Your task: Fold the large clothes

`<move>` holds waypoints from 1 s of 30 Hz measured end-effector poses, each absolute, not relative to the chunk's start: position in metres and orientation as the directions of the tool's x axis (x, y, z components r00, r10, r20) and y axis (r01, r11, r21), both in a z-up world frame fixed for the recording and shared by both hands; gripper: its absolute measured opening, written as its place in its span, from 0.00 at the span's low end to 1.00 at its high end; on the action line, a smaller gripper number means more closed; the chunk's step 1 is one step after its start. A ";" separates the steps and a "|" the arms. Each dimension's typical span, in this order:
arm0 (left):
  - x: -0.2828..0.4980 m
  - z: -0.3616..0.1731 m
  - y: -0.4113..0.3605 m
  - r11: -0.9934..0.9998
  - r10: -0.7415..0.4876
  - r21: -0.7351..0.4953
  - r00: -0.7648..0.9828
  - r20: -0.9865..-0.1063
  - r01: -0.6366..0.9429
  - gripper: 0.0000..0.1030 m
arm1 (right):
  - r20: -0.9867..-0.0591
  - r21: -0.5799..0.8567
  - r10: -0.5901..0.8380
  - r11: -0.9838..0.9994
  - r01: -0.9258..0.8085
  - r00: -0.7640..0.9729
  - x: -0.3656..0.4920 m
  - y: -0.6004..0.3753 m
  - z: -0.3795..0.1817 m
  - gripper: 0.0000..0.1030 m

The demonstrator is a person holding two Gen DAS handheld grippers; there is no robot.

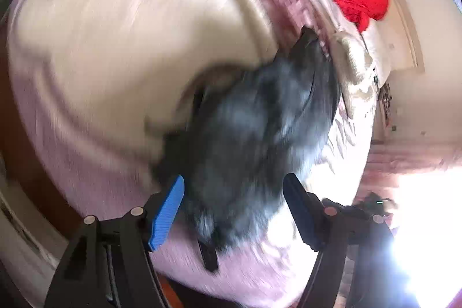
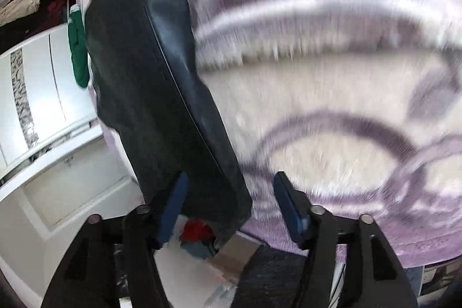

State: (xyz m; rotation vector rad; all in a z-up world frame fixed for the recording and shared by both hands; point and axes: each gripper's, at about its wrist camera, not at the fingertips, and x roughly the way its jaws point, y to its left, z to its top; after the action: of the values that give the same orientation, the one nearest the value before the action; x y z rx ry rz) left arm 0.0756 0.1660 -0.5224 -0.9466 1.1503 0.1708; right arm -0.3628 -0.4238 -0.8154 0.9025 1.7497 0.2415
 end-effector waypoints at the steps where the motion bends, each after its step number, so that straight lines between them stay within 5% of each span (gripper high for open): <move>1: 0.088 -0.522 0.169 0.649 -0.301 -0.517 0.436 -0.848 -0.558 0.67 | -0.737 0.561 0.666 0.695 0.449 -0.111 -0.360 -0.434 -0.810 0.65; 6: 0.121 -0.548 0.191 0.748 -0.244 -0.443 0.416 -0.876 -0.494 0.67 | -0.826 0.472 0.547 0.803 0.362 -0.135 -0.316 -0.390 -0.780 0.70; 16: 0.097 -0.580 0.171 0.778 -0.448 -0.561 0.376 -0.811 -0.284 0.64 | -0.976 0.209 0.211 0.977 0.050 -0.045 -0.117 -0.191 -0.729 0.78; 18: 0.092 -0.576 0.168 0.785 -0.440 -0.562 0.405 -0.801 -0.259 0.30 | -0.994 0.099 0.096 0.994 -0.055 -0.056 -0.085 -0.159 -0.747 0.78; 20: 0.086 -0.570 0.165 0.818 -0.394 -0.517 0.410 -0.823 -0.252 0.18 | -0.992 -0.044 -0.064 0.983 -0.176 -0.110 -0.074 -0.130 -0.772 0.78; 22: 0.087 -0.568 0.167 0.800 -0.410 -0.542 0.427 -0.806 -0.256 0.14 | -0.968 -0.190 -0.224 0.948 -0.253 -0.112 -0.071 -0.115 -0.787 0.54; 23: 0.086 -0.565 0.167 0.788 -0.427 -0.562 0.433 -0.794 -0.253 0.12 | -0.963 -0.229 -0.256 0.941 -0.248 -0.083 -0.072 -0.118 -0.785 0.23; 25: 0.084 -0.558 0.165 0.776 -0.458 -0.589 0.440 -0.772 -0.225 0.10 | -0.972 -0.212 -0.226 0.961 -0.175 -0.065 -0.072 -0.135 -0.772 0.13; 30: 0.093 -0.543 0.152 0.779 -0.506 -0.611 0.435 -0.744 -0.140 0.09 | -0.967 -0.255 -0.255 0.967 -0.014 -0.003 -0.072 -0.183 -0.726 0.11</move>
State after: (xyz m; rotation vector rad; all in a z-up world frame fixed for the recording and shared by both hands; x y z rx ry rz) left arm 0.0935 0.1520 -0.5433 -0.6713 1.1170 -0.2505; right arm -0.0724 -0.1832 -0.7263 -0.2131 1.5659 -0.1921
